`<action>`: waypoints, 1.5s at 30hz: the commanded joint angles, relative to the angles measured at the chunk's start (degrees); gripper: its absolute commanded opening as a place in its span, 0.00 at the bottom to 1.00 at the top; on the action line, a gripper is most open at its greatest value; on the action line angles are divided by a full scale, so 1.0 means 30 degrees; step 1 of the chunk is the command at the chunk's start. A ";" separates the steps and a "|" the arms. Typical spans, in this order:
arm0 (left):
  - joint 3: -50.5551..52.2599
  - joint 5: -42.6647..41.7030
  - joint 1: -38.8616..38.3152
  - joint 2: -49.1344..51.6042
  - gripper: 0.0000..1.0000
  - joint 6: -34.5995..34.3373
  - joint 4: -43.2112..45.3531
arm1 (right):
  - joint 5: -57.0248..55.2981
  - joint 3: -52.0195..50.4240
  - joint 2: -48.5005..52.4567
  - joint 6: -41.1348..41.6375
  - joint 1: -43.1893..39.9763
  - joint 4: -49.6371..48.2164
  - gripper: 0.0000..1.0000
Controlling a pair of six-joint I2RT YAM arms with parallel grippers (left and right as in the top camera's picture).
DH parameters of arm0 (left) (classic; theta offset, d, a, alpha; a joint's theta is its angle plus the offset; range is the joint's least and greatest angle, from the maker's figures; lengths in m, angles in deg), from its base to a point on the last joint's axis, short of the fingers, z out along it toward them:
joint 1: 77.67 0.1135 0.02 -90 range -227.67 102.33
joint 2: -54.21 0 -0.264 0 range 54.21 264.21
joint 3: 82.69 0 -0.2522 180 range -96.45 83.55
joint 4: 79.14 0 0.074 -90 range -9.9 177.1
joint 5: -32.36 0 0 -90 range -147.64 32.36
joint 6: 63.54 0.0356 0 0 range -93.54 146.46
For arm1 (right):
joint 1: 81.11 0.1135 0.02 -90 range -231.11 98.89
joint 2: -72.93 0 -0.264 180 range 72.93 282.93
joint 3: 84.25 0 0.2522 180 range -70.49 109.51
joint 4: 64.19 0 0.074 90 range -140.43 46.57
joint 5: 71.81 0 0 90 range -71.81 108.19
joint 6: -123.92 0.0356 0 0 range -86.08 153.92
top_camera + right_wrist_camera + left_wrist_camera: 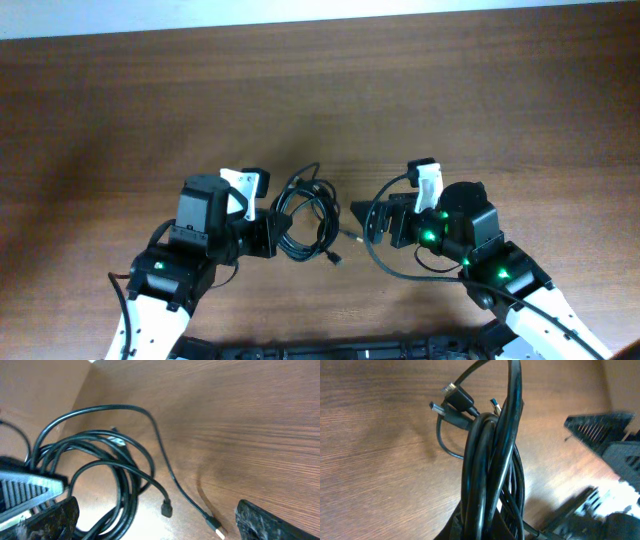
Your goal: Untangle cables
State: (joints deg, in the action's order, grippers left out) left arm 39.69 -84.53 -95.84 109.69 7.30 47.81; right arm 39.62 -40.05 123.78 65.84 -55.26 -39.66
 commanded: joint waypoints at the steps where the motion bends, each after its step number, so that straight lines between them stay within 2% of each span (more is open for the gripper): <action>1: -0.0561 -0.1035 0.0080 -0.0321 0.00 0.3752 -0.0372 | 0.2922 0.0036 0.0073 -0.3985 -0.0124 -0.0007 0.99; 2: -0.0561 -0.2222 0.0080 -0.0321 0.00 0.5450 -0.0284 | 0.3322 0.0036 0.0168 -0.4532 -0.0124 -0.0007 0.99; 5: -0.0561 -0.5938 0.0080 -0.0321 0.00 0.8546 -0.0146 | 0.4306 0.0036 0.1377 -0.5537 -0.0117 -0.0102 0.99; 7: -0.0561 -0.7657 0.0080 -0.0321 0.00 0.9624 -0.0138 | 0.4758 0.0036 0.2674 -0.5566 -0.0102 -0.0597 0.98; 8: -0.0561 -0.7766 0.0080 -0.0321 0.00 0.9704 -0.0160 | 0.6776 0.0036 0.3759 -0.5566 -0.0102 -0.1814 0.99; 9: -0.0561 -0.7759 0.0080 -0.0313 0.00 0.9704 -0.0153 | 0.7956 0.0036 0.4357 -0.5559 -0.0102 -0.2696 0.92; 11: -0.0561 -0.7322 0.0080 -0.0313 0.00 0.9704 -0.0153 | 0.9442 0.0036 0.5785 -0.5479 -0.0109 -0.4728 0.29; 12: -0.0561 -0.6229 0.0080 -0.0313 0.00 0.9683 -0.0153 | 0.9435 0.0044 0.6127 -0.5486 -0.0109 -0.4896 0.13; 13: -0.0561 -0.4896 0.0080 -0.0321 0.00 0.9333 -0.0153 | 0.9420 0.0044 0.6295 -0.5479 -0.0153 -0.4809 0.04; 15: -0.0561 -0.0277 0.0080 -0.0321 0.01 0.5464 0.0029 | 0.8867 0.0044 0.6295 -0.4510 -0.0160 -0.4736 0.04; 16: -0.0561 0.1960 0.0080 -0.0321 0.14 0.2820 0.0066 | 0.7832 0.0044 0.6295 -0.3140 -0.0160 -0.4758 0.04; 17: -0.0561 0.3351 0.0080 -0.0313 0.32 0.0313 0.0066 | 0.7293 0.0044 0.6302 -0.2353 -0.0160 -0.4889 0.04; 19: -0.0561 0.4051 0.0080 -0.0233 0.51 -0.3978 0.0080 | 0.6280 0.0044 0.6302 -0.0663 -0.0124 -0.5493 0.04; 21: -0.0554 0.3818 0.0058 -0.0066 0.51 -0.6229 0.0058 | 0.6047 0.0036 0.6302 0.0189 -0.0117 -0.6630 0.04; 23: -0.0554 0.3067 0.0058 0.0379 0.45 -0.6331 0.0044 | 0.6025 0.0044 0.6302 0.0182 -0.0124 -0.7067 0.04; 25: -0.0539 0.1785 0.0058 0.0969 0.44 -0.6331 0.0044 | 0.5683 0.0044 0.6302 0.0182 -0.0124 -0.7104 0.04; 27: -0.0539 0.0736 0.0058 0.1800 0.36 -0.6331 0.0051 | 0.5559 0.0036 0.6302 0.0182 -0.0124 -0.7235 0.04; 30: -0.0539 0.0015 0.0058 0.3111 0.35 -0.6331 0.0058 | 0.5552 0.0044 0.6302 0.0182 -0.0124 -0.7249 0.04; 34: -0.0539 -0.1151 0.0058 0.4459 0.36 -0.5821 0.0219 | 0.5530 0.0036 0.6302 0.0175 -0.0124 -0.7249 0.04; 37: -0.0546 -0.2324 0.0066 0.4204 0.49 -0.3555 0.1625 | 0.5246 0.0044 0.6302 0.0175 -0.0124 -0.7242 0.04; 44: -0.0546 0.0474 0.0080 -0.0444 0.50 -0.3570 0.1311 | 0.5260 0.0036 0.6302 0.0182 -0.0124 -0.7242 0.04; 45: -0.0546 0.0780 0.0073 -0.1268 0.54 -0.3570 0.1107 | 0.5260 0.0036 0.6302 0.0182 -0.0124 -0.7242 0.04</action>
State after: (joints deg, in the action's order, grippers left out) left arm 39.06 -84.36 -95.53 110.43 -4.56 51.94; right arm 55.06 -40.45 142.64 66.74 -55.83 -61.06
